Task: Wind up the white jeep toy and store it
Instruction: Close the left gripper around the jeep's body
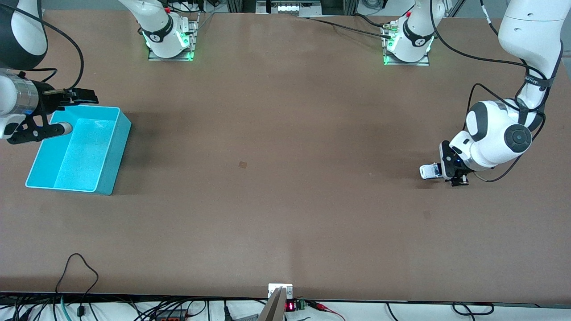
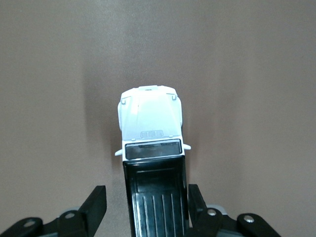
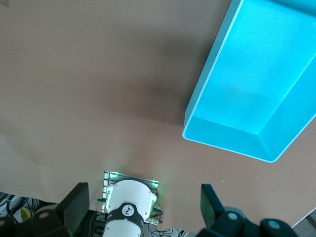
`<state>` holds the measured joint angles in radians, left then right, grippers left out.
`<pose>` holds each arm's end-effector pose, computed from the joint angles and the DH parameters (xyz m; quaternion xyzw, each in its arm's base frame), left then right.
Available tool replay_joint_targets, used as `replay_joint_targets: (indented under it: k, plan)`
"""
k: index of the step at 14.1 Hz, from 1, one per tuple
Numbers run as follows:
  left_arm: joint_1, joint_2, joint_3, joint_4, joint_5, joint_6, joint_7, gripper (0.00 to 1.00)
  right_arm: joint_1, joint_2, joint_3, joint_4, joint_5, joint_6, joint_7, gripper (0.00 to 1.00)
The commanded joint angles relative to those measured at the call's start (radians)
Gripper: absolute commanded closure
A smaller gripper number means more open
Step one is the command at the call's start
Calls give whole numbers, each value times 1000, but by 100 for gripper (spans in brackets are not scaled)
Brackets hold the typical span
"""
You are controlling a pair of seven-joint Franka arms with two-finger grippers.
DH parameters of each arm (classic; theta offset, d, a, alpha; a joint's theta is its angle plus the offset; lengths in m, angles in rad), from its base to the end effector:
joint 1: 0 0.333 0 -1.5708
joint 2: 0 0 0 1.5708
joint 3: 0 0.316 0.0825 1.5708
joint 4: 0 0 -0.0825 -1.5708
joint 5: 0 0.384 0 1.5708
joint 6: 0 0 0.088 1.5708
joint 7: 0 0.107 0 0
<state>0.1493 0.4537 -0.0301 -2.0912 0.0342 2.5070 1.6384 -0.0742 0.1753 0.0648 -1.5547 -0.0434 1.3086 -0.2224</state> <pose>0.5765 0.0688 0.1994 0.7163 -0.6976 -0.0145 0.0124 0.5649 -0.0134 0.5170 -0.9723 -0.1035 0.2094 0.0082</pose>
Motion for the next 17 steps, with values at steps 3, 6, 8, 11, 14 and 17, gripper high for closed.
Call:
replay_joint_targets:
  k: [3, 6, 8, 11, 14, 17]
  plan:
    - [12, -3, -8, -4, 19, 10, 23, 38, 1, 0, 0, 5, -6, -9, -6, 0]
    - [12, -3, -8, -4, 21, 10, 24, 49, 1, 0, -2, 5, -6, -9, -11, 0]
    - [12, -3, -8, -6, 19, 10, 24, 52, 1, 0, -2, 5, -6, -9, -12, 0]
    - [13, -3, -8, -4, 19, 6, 35, 58, -1, 0, -2, 5, -6, -11, -12, 0]
    - [19, -3, -8, -4, 19, 3, 37, 59, -1, 1, -2, 5, -6, -11, -14, 0]
    - [19, -4, -13, -4, 19, -2, 35, 60, -3, 1, -2, 5, -6, -9, -15, 0]
